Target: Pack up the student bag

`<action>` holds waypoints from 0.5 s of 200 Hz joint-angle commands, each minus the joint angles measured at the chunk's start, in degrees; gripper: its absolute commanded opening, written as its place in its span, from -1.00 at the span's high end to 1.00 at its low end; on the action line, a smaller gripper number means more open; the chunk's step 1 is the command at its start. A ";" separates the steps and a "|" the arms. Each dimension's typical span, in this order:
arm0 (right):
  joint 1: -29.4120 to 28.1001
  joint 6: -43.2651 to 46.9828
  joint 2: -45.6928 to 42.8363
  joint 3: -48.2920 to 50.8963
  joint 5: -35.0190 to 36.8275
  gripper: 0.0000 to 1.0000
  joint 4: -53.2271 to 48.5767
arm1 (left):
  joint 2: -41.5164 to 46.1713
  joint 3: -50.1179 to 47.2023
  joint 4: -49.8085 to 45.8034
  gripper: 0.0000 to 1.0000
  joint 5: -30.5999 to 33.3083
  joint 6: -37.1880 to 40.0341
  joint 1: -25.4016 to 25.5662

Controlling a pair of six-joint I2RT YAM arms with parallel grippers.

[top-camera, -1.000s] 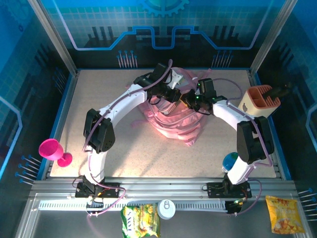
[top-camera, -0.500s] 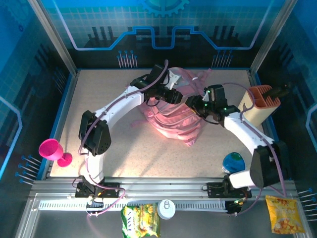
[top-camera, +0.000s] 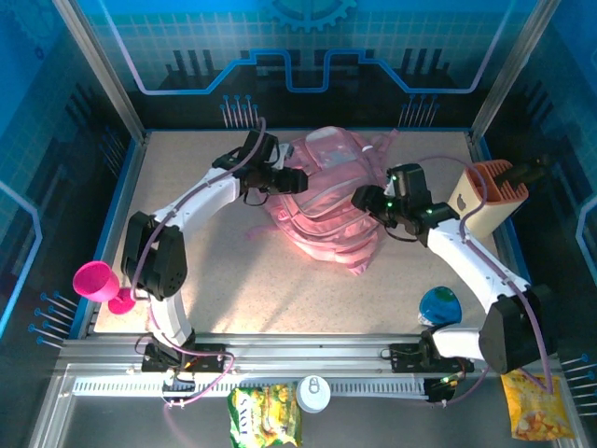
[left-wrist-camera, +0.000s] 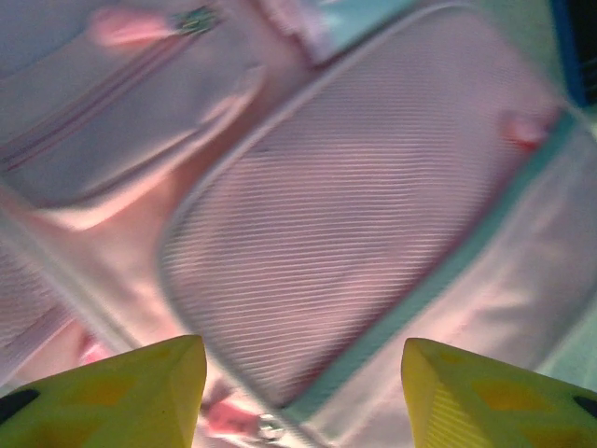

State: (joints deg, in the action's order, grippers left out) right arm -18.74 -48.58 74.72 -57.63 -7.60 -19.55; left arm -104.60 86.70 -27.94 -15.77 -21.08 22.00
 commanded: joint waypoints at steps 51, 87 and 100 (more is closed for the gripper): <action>-7.49 3.18 9.42 -8.99 0.57 -0.20 1.88 | -4.33 -1.83 3.01 -0.11 -4.39 -13.02 -4.85; -7.50 3.58 13.17 -10.17 1.76 -0.20 -1.16 | -8.60 0.95 3.75 -0.04 -9.07 -14.86 -5.12; -7.37 3.63 14.08 -10.31 2.70 -0.20 -2.54 | -9.77 1.86 3.85 0.02 -10.57 -15.10 -5.12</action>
State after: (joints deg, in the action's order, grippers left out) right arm -25.87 -46.22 87.02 -65.43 -6.72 -19.07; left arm -112.29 85.54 -25.08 -21.02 -34.04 17.30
